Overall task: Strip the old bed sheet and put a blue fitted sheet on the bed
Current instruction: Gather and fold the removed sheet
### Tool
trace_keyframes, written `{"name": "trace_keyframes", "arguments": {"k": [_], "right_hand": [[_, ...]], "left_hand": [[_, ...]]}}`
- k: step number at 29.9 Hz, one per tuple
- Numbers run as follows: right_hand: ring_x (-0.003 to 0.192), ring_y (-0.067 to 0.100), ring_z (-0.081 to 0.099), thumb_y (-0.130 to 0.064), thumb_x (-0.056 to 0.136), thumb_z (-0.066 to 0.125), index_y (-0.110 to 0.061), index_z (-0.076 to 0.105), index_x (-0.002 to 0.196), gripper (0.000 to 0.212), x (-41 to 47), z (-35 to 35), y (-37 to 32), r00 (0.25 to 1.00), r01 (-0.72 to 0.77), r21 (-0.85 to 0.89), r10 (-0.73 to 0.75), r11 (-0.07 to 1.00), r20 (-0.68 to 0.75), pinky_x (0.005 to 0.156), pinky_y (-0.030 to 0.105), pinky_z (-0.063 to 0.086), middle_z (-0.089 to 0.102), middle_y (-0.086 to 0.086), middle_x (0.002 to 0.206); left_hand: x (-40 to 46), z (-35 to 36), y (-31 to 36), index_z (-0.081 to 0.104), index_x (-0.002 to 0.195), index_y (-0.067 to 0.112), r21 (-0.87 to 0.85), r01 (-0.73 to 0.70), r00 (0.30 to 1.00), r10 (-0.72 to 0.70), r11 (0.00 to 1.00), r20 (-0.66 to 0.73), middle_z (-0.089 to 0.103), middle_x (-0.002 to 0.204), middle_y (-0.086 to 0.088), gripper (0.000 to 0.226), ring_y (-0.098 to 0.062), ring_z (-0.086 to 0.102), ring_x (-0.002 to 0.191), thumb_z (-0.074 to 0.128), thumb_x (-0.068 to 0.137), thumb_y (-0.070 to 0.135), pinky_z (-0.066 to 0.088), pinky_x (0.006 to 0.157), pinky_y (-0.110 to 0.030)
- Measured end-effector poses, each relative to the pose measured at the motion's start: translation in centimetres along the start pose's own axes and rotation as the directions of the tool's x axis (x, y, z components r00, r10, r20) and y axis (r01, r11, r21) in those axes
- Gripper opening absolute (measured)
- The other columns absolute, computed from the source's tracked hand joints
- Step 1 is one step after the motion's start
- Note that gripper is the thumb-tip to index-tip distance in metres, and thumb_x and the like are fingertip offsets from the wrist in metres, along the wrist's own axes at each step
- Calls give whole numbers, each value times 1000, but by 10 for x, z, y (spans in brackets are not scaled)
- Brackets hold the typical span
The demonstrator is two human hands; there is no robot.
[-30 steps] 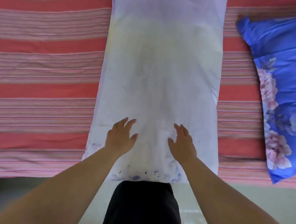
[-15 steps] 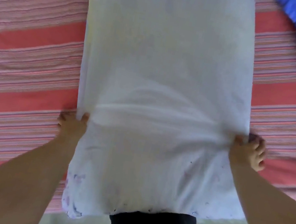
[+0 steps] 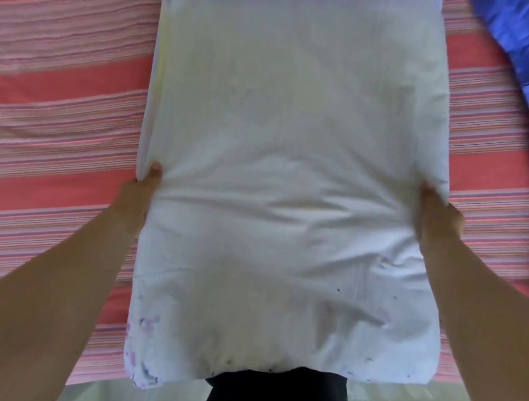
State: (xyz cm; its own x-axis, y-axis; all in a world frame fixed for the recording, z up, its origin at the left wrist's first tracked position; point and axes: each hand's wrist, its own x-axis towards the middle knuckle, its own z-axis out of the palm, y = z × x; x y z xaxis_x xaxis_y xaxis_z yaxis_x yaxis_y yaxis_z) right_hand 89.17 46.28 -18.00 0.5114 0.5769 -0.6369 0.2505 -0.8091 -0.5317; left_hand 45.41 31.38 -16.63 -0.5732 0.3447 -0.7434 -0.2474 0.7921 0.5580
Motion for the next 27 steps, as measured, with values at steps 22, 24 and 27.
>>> {"name": "trace_keyframes", "arguments": {"k": [22, 24, 27], "right_hand": [[118, 42, 50, -34, 92, 53, 4, 39, 131, 56, -59, -57, 109, 993, -11, -624, 83, 781, 86, 99, 48, 41, 51, 27, 127], [132, 40, 35, -41, 91, 54, -1, 22, 143, 72, -60, -25, 80, 998, 40, -657, 7, 753, 69, 108, 49, 31, 35, 25, 143], [141, 32, 19, -40, 88, 59, -19, 14, 148, 78, -66, 23, 38, 939, 328, -770, -278, 548, 201, 111, 49, 25, 14, 10, 156]], "left_hand": [[-82, -45, -101, 56, 118, -5, 670, 100, 988, -154, 736, 21, 57, 118, -26, 77, -35, 57, 107, 62, 78, 61, 41, 94, -40], [-58, -18, -79, 33, 142, 0, 662, 87, 995, -93, 744, -26, 37, 144, -24, 88, -37, 38, 132, 65, 81, 55, 32, 109, -43], [-31, 20, -36, 9, 152, 13, 771, -7, 994, 90, 637, -65, 9, 158, -14, 96, -37, 11, 144, 64, 83, 51, 19, 115, -50]]}}
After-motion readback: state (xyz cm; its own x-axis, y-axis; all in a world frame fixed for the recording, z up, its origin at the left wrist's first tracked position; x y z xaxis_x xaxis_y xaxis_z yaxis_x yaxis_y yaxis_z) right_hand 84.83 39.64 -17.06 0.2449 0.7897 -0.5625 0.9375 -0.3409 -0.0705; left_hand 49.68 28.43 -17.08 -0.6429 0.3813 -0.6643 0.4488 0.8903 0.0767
